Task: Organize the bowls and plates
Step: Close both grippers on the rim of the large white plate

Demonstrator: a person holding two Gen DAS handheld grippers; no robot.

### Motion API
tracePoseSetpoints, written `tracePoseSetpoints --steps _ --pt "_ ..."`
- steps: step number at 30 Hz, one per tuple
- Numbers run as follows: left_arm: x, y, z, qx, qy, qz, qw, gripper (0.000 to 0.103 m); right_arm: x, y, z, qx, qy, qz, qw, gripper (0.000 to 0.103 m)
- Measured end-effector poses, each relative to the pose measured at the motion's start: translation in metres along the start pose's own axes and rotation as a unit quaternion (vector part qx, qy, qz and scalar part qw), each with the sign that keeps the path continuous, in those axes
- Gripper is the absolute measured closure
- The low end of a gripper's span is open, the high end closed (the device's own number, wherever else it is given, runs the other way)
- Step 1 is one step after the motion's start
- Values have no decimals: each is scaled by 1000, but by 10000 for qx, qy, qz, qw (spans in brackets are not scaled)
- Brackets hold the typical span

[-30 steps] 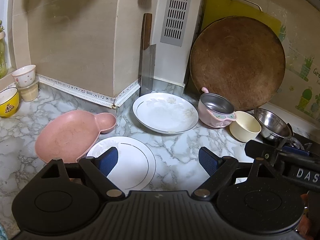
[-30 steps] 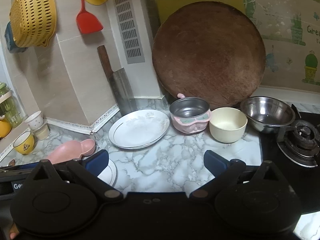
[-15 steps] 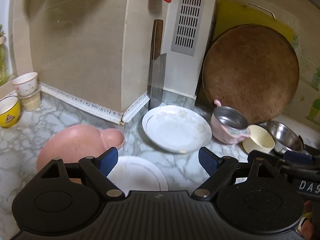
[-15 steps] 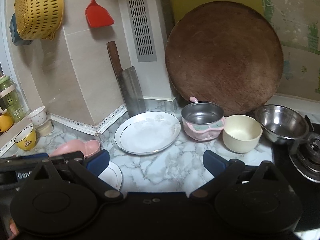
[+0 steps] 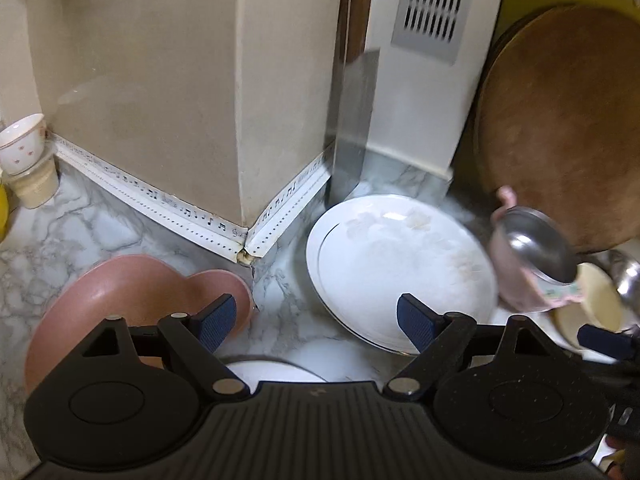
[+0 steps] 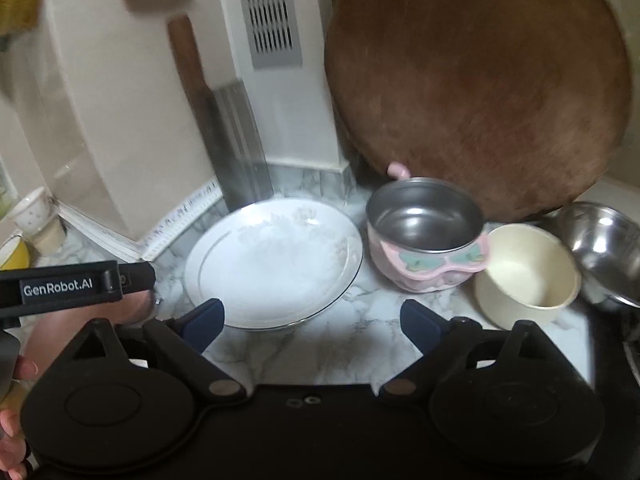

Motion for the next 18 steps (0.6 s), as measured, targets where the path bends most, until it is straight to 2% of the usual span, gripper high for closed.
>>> tracePoseSetpoints --steps 5,7,12,18 --pt "12 4 35 411 23 -237 9989 16 7 7 41 480 -64 249 9985 21" --pt "14 5 45 564 1 -275 9980 29 9 9 53 657 -51 391 9971 25" --pt "15 4 64 811 89 -283 9963 30 17 12 77 924 -68 598 9939 34" --pt "15 6 79 970 138 -290 9948 40 15 15 101 1197 -79 901 9887 46"
Point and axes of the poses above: each gripper's, at about its wrist camera, not at the fingertips, and z roughly the way its jaws point, x to its left, y to its top, the point moved 3 cm from there along z, roughly the way its jaws point, and after that the axes turned 12 degrees about -y, right-handed, at the moved point
